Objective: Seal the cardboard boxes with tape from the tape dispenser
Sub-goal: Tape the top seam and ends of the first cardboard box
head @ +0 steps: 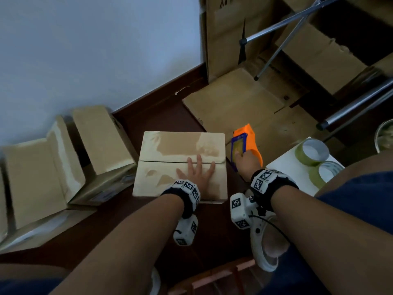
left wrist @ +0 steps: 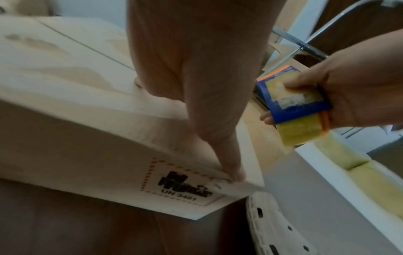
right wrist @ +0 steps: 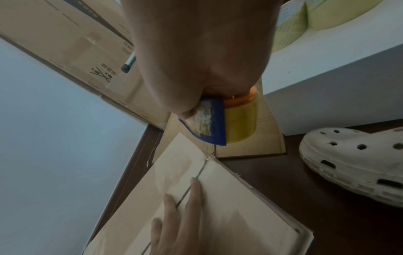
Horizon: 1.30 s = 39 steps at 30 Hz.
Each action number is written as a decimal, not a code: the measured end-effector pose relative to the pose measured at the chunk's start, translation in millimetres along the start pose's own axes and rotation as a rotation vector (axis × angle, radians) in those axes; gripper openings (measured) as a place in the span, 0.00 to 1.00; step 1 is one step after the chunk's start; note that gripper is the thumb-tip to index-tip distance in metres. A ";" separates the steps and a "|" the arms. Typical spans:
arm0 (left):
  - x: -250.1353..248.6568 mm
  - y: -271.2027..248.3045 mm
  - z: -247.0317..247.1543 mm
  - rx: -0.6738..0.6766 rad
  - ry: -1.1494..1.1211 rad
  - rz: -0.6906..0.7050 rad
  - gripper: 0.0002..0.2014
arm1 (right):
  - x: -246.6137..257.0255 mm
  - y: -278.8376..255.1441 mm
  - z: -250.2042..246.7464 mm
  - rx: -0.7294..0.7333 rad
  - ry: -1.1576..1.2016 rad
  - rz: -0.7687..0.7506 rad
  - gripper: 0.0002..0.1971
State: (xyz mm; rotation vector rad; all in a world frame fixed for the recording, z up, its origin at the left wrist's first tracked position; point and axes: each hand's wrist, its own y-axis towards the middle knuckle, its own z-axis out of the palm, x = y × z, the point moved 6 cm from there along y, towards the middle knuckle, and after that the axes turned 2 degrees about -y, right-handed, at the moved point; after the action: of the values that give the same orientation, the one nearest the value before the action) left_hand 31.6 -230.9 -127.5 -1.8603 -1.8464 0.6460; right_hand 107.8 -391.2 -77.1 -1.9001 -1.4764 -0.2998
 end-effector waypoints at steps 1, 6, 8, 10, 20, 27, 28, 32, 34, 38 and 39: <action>-0.4 -2.6 1.3 0.008 0.025 0.022 0.52 | -0.6 -3.0 -3.0 0.007 -0.016 -0.002 0.17; -2.4 -28.0 12.7 0.028 0.192 0.173 0.59 | 1.6 -23.4 -23.3 -0.113 0.042 -0.110 0.29; -4.5 -40.1 22.7 0.047 0.273 0.258 0.60 | -5.3 -24.6 -27.2 -0.122 -0.041 -0.039 0.25; -6.1 -52.3 32.2 0.068 0.360 0.366 0.60 | -6.2 -24.9 -24.4 -0.084 -0.098 -0.085 0.22; 37.2 -42.0 -14.2 0.151 0.646 0.509 0.59 | -9.5 -32.8 8.8 0.176 -0.305 -0.168 0.13; 31.9 -53.4 -1.7 0.084 0.290 0.280 0.54 | 0.9 -29.5 7.1 0.138 -0.099 -0.284 0.22; 29.2 -53.7 7.4 0.056 0.315 0.252 0.57 | 3.0 -31.7 7.9 0.152 -0.095 -0.301 0.31; 31.8 -48.1 17.6 -0.052 0.365 0.203 0.57 | 3.2 -34.9 13.6 0.228 -0.214 -0.210 0.32; 44.0 -45.4 13.1 -0.034 0.346 0.163 0.56 | 6.0 -36.3 16.7 0.263 -0.186 -0.203 0.18; 84.9 -36.7 3.3 0.005 0.251 -0.008 0.51 | 16.9 -39.5 26.1 0.330 -0.193 -0.173 0.20; 92.8 -34.1 -0.4 0.018 0.220 -0.043 0.49 | 18.4 -40.2 27.7 0.345 -0.169 -0.159 0.19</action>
State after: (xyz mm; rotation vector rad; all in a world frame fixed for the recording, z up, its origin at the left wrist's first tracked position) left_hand 4.7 -137.7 -108.5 -1.7961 -1.7274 0.4227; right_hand 70.4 -355.1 -71.3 -1.5660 -1.6737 0.0461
